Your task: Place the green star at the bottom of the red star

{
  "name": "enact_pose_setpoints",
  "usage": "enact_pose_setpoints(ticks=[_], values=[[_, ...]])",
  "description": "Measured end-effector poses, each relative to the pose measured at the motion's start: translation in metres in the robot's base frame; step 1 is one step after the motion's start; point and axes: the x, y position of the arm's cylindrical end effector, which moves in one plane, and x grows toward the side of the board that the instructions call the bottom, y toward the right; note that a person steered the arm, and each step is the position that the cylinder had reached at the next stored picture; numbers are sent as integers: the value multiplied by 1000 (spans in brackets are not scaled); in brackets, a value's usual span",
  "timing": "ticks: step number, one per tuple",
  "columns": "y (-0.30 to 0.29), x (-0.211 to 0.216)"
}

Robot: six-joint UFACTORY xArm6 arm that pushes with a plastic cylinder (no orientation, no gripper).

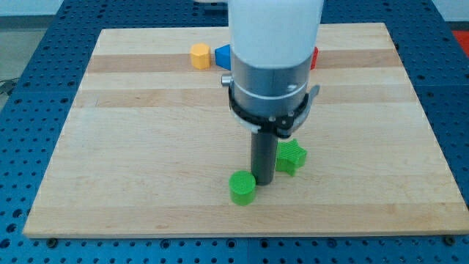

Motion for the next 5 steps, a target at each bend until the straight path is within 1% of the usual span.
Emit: enact_pose_setpoints(ticks=[1,2,3,4,5], values=[[-1,1],[18,-1],[89,-36],[99,-44],[97,-44]])
